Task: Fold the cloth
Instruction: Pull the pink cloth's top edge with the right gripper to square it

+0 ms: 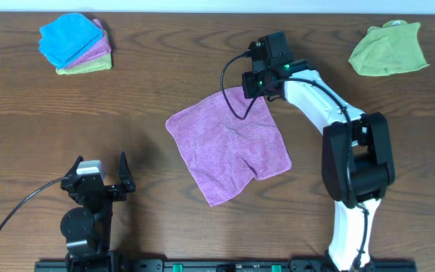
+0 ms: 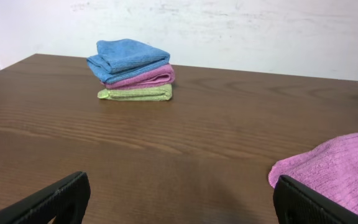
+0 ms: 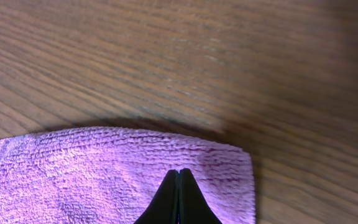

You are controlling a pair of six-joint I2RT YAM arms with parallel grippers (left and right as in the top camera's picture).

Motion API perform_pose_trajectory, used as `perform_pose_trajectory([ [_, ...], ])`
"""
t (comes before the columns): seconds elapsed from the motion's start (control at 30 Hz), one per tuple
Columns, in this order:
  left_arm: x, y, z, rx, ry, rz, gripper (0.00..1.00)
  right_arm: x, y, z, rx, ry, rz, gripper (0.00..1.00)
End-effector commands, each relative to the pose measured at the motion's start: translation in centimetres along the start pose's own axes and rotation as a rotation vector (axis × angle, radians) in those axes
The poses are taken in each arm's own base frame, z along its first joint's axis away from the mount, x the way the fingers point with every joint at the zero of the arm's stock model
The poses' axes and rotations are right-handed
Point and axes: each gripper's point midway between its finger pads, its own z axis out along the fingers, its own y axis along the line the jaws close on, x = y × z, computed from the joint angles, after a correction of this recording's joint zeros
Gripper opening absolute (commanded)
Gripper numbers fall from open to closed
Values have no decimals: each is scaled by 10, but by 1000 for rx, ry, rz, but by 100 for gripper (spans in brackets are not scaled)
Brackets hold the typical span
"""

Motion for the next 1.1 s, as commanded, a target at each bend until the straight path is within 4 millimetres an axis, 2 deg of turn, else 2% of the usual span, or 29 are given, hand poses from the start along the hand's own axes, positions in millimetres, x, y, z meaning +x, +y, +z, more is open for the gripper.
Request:
perform_pose_trajectory([
  [0.0, 19, 0, 2, -1, 44, 15, 95, 6, 6, 15, -17, 23, -28, 1],
  [0.37, 19, 0, 2, -1, 44, 15, 95, 20, 0, 31, -9, 68, -19, 2],
  [0.5, 19, 0, 2, -1, 44, 15, 96, 29, -9, 42, 26, 94, -11, 2],
  [0.73, 19, 0, 2, -1, 44, 15, 95, 42, -55, 37, 259, 132, 49, 1],
  [0.97, 19, 0, 2, -1, 44, 15, 96, 64, -110, 16, 444, 194, 224, 2],
  [1.07, 19, 0, 2, -1, 44, 15, 95, 76, -126, 8, 476, 231, 307, 2],
])
